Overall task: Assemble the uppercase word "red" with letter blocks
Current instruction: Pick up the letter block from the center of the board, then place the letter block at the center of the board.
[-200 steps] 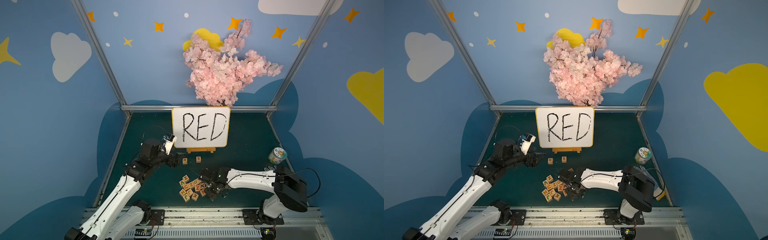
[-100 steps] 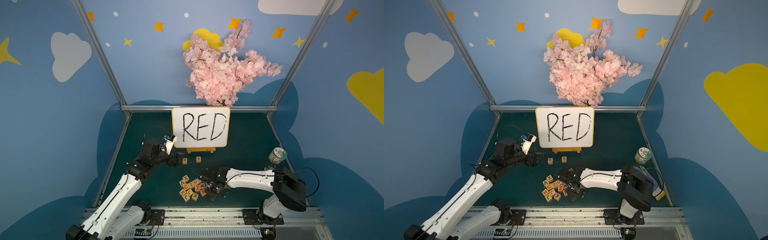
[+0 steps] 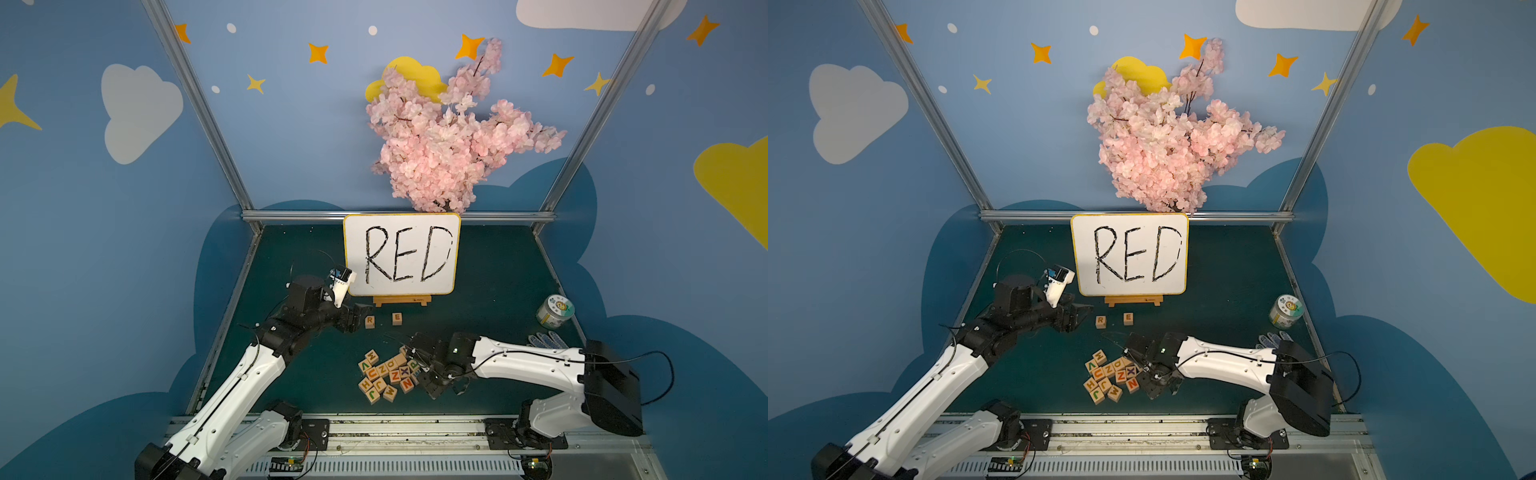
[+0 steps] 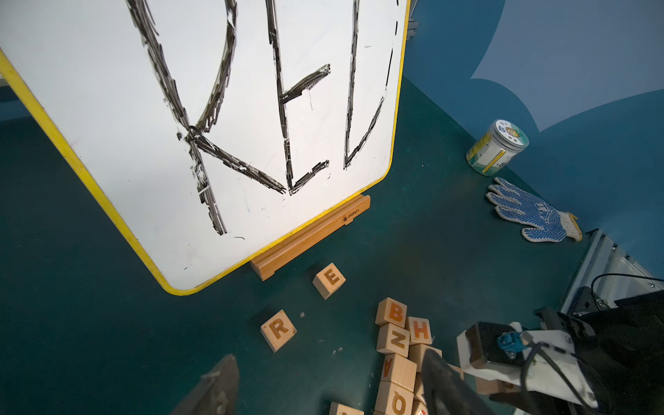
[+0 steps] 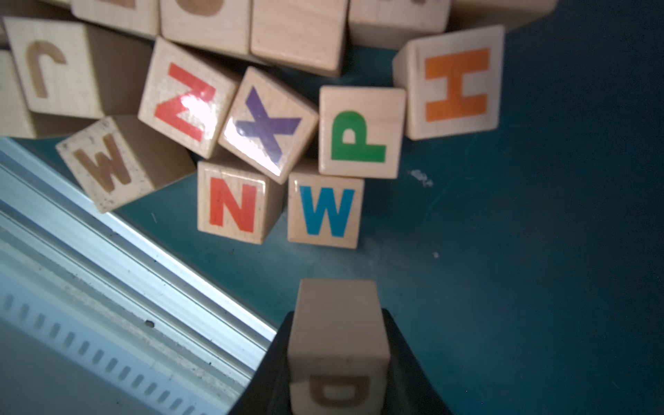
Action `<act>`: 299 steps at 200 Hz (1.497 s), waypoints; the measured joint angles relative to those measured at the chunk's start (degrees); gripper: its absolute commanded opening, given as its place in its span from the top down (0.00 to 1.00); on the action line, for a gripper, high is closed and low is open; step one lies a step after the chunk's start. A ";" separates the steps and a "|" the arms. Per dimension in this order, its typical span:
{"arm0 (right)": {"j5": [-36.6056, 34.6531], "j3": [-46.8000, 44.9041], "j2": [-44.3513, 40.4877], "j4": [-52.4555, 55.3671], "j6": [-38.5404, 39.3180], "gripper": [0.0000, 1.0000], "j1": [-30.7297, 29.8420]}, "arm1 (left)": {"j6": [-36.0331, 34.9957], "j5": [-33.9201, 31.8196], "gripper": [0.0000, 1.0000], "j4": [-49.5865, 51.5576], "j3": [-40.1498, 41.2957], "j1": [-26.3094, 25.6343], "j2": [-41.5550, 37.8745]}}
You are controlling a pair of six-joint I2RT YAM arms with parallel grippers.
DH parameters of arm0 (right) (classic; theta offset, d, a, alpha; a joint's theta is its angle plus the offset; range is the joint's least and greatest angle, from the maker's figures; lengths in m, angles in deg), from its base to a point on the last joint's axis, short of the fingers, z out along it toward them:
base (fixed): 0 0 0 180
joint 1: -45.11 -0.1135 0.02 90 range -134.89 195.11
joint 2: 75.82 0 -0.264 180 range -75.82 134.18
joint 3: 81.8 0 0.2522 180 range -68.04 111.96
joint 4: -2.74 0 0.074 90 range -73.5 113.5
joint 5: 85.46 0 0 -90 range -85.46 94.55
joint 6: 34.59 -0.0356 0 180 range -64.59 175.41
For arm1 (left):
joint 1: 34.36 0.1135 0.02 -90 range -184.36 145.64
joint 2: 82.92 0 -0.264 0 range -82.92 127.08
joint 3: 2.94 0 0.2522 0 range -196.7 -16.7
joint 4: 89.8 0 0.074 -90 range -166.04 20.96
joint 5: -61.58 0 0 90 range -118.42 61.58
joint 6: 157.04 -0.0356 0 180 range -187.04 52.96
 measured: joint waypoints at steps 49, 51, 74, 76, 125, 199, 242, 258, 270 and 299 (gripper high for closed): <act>-3.08 -0.48 -9.79 3.56 2.67 0.84 5.75 | 0.00 0.02 0.21 0.00 0.00 0.00 0.00; -3.26 -0.48 -10.12 3.63 2.86 0.84 6.10 | 0.00 0.00 0.21 0.00 0.00 0.00 0.00; -3.67 -0.50 -13.68 4.17 4.31 0.84 9.64 | 0.00 0.02 0.21 0.00 0.00 0.00 0.00; -3.67 -0.50 -13.94 4.15 4.28 0.84 9.92 | 0.00 0.02 0.21 0.00 0.00 0.00 0.00; -5.77 -1.07 -15.10 0.87 6.51 0.85 12.41 | 0.00 0.02 0.21 0.00 0.00 0.00 0.00; -6.21 1.20 -2.34 -6.69 14.84 0.86 19.41 | 0.24 0.70 0.21 -0.44 0.59 -0.04 0.04; -4.26 7.30 8.81 -6.51 19.58 0.86 22.05 | 0.28 0.94 0.21 -0.55 0.63 -0.15 0.35; -4.00 8.92 11.96 -6.56 20.55 0.84 22.88 | 0.39 1.16 0.21 -0.63 0.63 -0.15 0.87; -3.43 9.51 13.57 -6.67 21.05 0.81 23.52 | 0.52 1.27 0.21 -0.63 0.68 -0.15 1.20; -1.88 9.70 15.32 -6.86 21.35 0.74 24.46 | 0.68 1.29 0.21 -0.63 0.68 -0.15 1.44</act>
